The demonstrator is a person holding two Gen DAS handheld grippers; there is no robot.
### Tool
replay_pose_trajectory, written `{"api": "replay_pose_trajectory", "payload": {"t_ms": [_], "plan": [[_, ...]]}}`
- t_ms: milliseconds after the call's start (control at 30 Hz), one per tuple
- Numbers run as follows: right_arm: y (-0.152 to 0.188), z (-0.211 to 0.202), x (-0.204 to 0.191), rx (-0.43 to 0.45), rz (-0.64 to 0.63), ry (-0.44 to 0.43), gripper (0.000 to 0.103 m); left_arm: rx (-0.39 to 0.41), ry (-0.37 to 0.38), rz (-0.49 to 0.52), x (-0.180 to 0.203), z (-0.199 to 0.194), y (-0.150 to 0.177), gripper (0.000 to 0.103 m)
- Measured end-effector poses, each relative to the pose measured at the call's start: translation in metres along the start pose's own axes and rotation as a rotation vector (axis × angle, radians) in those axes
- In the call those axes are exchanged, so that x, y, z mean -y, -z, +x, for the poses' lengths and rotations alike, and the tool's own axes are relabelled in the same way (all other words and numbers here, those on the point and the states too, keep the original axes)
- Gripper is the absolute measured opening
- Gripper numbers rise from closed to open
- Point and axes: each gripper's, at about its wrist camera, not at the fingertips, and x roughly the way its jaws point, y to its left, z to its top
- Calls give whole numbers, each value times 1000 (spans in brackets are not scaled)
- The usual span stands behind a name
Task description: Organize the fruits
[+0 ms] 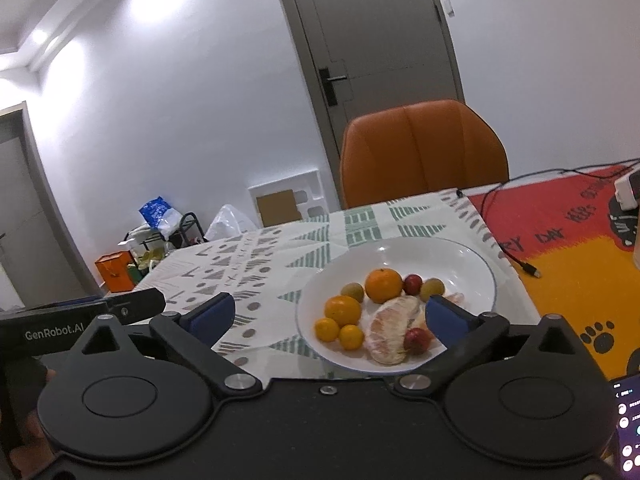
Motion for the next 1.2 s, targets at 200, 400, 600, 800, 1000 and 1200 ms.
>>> {"api": "replay_pose_trajectory", "payload": {"t_ms": [200,400,600,800,1000,1200], "plan": [[-1,-6,-12,6,-9,-20,103,23,-20,-11,-12,-17,-2,96],[-1,-11,-24,6,-25,-42,103,32,-38,-9,-21,-31,-1,96],[2,-16,-32,2,-31,-46,103,30,-35,-16,-33,-41,2,97],[3,-21,-44,-4,-64,-65,103,26,-35,-9,-42,-50,3,97],[5,-24,-53,-1,-82,-78,103,26,-49,15,-48,-60,8,97],[12,-28,-55,-6,-95,-73,103,-4,-59,24,-57,-61,16,97]]}}
